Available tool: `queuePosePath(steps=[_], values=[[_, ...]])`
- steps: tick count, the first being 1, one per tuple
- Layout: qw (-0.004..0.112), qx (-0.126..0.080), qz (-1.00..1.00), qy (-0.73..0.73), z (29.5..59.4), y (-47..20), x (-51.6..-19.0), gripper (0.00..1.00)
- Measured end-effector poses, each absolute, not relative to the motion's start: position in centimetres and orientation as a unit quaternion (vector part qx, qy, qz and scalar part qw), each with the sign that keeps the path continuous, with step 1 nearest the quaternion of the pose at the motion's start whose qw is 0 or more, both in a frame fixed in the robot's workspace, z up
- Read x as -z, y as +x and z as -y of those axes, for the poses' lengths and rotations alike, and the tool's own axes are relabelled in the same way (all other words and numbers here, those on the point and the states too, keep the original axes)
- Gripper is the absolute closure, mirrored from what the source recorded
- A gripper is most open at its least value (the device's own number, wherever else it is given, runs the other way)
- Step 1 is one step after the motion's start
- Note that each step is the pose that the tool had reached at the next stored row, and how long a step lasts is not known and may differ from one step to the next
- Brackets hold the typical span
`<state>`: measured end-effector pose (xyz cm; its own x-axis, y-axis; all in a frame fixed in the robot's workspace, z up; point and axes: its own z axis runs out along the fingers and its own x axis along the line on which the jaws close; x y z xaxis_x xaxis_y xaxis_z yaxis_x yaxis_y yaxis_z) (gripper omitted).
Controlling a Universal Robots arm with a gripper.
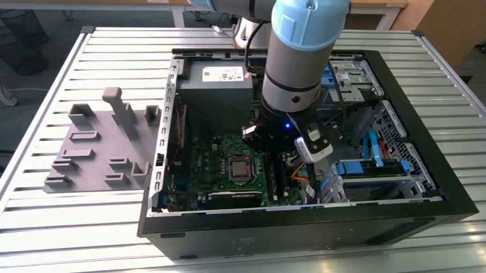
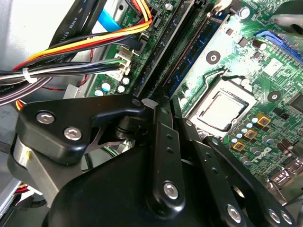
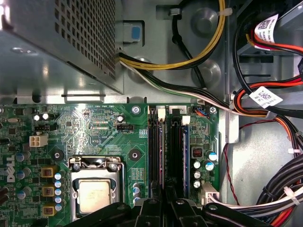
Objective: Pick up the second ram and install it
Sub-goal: 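Press down the second ram until it locks into place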
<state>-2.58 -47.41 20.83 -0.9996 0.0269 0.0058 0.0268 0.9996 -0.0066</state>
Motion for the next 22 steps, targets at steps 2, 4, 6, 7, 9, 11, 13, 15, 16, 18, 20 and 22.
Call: queuePosePath(steps=[2,4,6,7,9,11,13,15,16,18,20,22], values=[[0.003,-0.003,1.000,-0.013,47.4,-2.6,-20.8,0.85],[0.003,-0.003,1.000,-0.013,47.4,-2.6,-20.8,0.85],[0.003,-0.003,1.000,-0.013,47.4,-2.6,-20.8,0.78],[0.003,-0.003,1.000,-0.013,47.4,-2.6,-20.8,0.78],[0.003,-0.003,1.000,-0.013,47.4,-2.6,-20.8,0.78],[0.003,-0.003,1.000,-0.013,47.4,-2.6,-21.1,0.78],[0.003,-0.003,1.000,-0.013,47.4,-2.6,-21.6,0.78],[0.003,-0.003,1.000,-0.013,47.4,-2.6,-22.0,0.78],[0.003,-0.003,1.000,-0.013,47.4,-2.6,-22.2,0.78],[0.003,-0.003,1.000,-0.013,47.4,-2.6,-22.6,0.78],[0.003,-0.003,1.000,-0.013,47.4,-2.6,-23.0,0.78],[0.003,-0.003,1.000,-0.013,47.4,-2.6,-23.3,0.78]])
